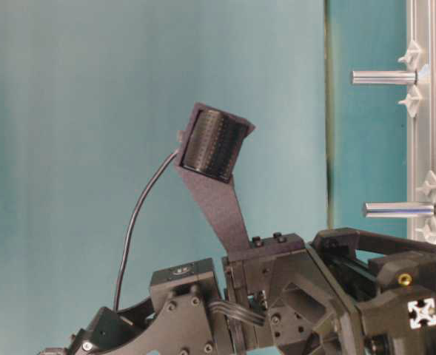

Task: Find the location of the shaft and insert the large gear.
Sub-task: 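Lower the left gripper over the blue gear and grasp its hub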

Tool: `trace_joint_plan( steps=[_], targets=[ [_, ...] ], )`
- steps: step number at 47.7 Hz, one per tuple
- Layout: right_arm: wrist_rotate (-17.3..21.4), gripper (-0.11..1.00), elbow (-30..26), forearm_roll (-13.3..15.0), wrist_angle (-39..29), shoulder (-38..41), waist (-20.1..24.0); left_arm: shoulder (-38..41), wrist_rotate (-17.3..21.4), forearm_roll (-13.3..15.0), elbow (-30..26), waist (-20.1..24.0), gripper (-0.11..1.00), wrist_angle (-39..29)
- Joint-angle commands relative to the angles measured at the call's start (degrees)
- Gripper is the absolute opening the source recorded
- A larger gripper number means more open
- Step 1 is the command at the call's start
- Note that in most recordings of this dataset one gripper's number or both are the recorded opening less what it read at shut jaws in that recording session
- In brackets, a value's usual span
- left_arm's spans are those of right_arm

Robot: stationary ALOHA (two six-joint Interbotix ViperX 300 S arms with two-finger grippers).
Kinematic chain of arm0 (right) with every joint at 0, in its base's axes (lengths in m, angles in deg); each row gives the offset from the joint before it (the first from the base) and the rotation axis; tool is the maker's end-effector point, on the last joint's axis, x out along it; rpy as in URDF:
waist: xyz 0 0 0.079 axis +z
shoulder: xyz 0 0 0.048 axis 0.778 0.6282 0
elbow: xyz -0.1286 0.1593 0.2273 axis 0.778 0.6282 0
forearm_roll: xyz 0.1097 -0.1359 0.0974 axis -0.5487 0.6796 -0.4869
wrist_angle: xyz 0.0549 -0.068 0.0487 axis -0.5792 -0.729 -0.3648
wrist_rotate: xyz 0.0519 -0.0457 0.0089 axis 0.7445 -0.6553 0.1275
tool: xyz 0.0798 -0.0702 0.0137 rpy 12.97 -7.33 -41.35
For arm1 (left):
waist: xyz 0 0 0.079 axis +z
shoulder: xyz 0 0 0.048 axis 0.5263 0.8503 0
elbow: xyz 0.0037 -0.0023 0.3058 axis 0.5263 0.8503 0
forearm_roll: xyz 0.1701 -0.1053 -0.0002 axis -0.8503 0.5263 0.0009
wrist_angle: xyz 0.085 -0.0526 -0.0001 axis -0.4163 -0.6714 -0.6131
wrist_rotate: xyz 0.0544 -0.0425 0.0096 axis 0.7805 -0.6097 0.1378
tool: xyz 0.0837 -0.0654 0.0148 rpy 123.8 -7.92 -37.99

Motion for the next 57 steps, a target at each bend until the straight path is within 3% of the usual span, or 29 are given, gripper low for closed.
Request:
trace_joint_plan(
  steps=[1,57],
  targets=[
    [0.4,-0.01,-0.6,0.0,0.4,0.3,-0.1,-1.0,-0.1,-0.1,-1.4,-0.4,0.95,0.1],
    [0.6,-0.01,-0.4,0.0,0.3,-1.0,-0.2,2.8,-0.1,-0.2,-1.2,-0.2,0.95,1.8]
  ],
)
